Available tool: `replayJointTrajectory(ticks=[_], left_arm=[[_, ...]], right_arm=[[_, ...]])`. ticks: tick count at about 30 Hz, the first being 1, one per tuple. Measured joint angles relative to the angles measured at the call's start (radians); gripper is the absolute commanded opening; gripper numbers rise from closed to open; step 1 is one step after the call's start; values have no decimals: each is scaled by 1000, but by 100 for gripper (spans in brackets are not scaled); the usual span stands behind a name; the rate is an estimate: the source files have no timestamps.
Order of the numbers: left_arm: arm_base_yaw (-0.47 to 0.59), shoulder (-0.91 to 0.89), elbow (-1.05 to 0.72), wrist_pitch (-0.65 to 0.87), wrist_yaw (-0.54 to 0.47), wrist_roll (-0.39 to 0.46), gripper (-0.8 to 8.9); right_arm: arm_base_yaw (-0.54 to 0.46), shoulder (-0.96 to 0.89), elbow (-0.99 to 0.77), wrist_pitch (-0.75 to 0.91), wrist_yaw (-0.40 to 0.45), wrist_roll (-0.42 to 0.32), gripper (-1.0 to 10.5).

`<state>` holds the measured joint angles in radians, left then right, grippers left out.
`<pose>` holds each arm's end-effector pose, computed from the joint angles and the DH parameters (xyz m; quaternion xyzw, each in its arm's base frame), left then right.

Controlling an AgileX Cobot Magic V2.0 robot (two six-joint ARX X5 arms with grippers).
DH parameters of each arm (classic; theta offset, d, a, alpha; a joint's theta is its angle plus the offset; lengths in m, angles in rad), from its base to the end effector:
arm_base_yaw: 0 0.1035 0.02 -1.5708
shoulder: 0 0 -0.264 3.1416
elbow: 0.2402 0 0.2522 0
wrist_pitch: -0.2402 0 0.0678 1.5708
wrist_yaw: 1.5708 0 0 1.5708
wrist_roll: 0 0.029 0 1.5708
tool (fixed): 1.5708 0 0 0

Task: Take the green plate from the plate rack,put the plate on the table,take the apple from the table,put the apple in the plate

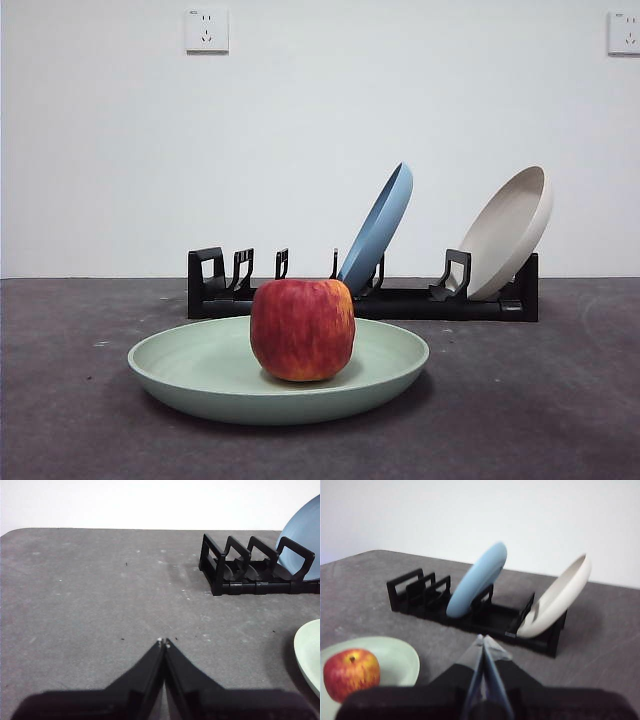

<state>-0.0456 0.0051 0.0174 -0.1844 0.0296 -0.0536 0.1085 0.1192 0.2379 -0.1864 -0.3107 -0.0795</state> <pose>0.0954 -0.0052 0.1513 -0.0260 0.0869 -0.0351 0.9953 0.0877 0.0185 0.2170 -0.0354 0.0254 0.2091 0.9769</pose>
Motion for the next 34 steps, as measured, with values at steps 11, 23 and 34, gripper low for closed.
replayJointTrajectory(ticks=[11, 23, 34], left_arm=[[0, 0, 0, 0, 0, 0, -3], [0, 0, 0, 0, 0, 0, -3], [0, 0, 0, 0, 0, 0, -3]], right_arm=[[-2, -114, -218, 33, 1, 90, 0], [-3, -115, -218, 30, 3, 139, 0], [-3, -115, -218, 30, 3, 151, 0]])
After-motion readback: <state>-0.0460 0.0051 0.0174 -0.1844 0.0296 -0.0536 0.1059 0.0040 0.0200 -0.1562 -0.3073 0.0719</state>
